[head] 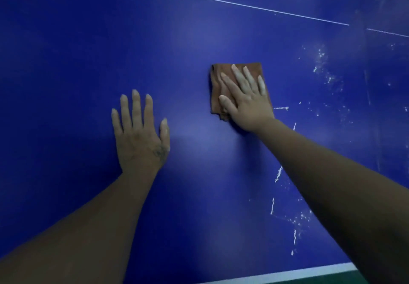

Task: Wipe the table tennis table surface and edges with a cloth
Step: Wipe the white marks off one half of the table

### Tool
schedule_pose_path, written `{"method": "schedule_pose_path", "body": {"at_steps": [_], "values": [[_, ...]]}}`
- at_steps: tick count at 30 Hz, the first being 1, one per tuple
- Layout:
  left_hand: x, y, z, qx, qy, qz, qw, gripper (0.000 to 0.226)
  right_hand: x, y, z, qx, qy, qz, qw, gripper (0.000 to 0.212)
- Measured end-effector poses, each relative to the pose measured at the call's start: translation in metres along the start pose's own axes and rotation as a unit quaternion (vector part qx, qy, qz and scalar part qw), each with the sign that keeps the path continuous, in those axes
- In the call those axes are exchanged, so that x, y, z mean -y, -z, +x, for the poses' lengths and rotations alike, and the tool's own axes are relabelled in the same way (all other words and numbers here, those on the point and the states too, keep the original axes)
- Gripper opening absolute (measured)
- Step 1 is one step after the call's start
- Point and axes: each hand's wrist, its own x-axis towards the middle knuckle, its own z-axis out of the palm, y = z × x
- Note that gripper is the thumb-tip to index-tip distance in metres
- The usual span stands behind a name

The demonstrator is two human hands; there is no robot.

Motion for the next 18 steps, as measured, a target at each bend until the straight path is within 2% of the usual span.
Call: {"method": "schedule_pose_path", "body": {"at_steps": [2, 4, 7, 10, 12, 14, 16, 18], "values": [[-0.005, -0.003, -0.039, 0.001, 0.000, -0.001, 1.000, 0.072, -0.031, 0.008, -0.005, 0.005, -0.051, 0.008, 0.999, 0.067], [-0.007, -0.006, -0.073, 0.009, 0.003, -0.008, 1.000, 0.072, -0.061, 0.016, -0.012, 0.013, -0.165, 0.022, 0.986, 0.068], [-0.007, -0.008, -0.087, 0.016, 0.020, -0.010, 1.000, 0.072, -0.078, 0.017, -0.031, 0.003, -0.332, 0.054, 0.942, 0.072], [-0.007, -0.009, -0.085, 0.015, 0.022, -0.011, 1.000, 0.071, -0.052, 0.010, -0.040, -0.020, -0.413, 0.081, 0.907, 0.072], [-0.007, -0.010, -0.086, 0.013, 0.026, -0.019, 0.999, 0.070, -0.024, 0.004, -0.036, -0.037, -0.419, 0.085, 0.903, 0.070], [-0.007, -0.010, -0.087, 0.009, 0.027, -0.023, 0.999, 0.069, 0.007, -0.001, -0.025, -0.046, -0.382, 0.068, 0.921, 0.068], [-0.008, -0.010, -0.086, 0.011, 0.028, -0.025, 0.999, 0.069, 0.039, -0.007, -0.018, -0.045, -0.292, 0.046, 0.954, 0.066], [-0.008, -0.009, -0.086, 0.014, 0.031, -0.025, 0.999, 0.069, 0.063, -0.013, -0.022, -0.042, -0.165, 0.031, 0.985, 0.065]]}}
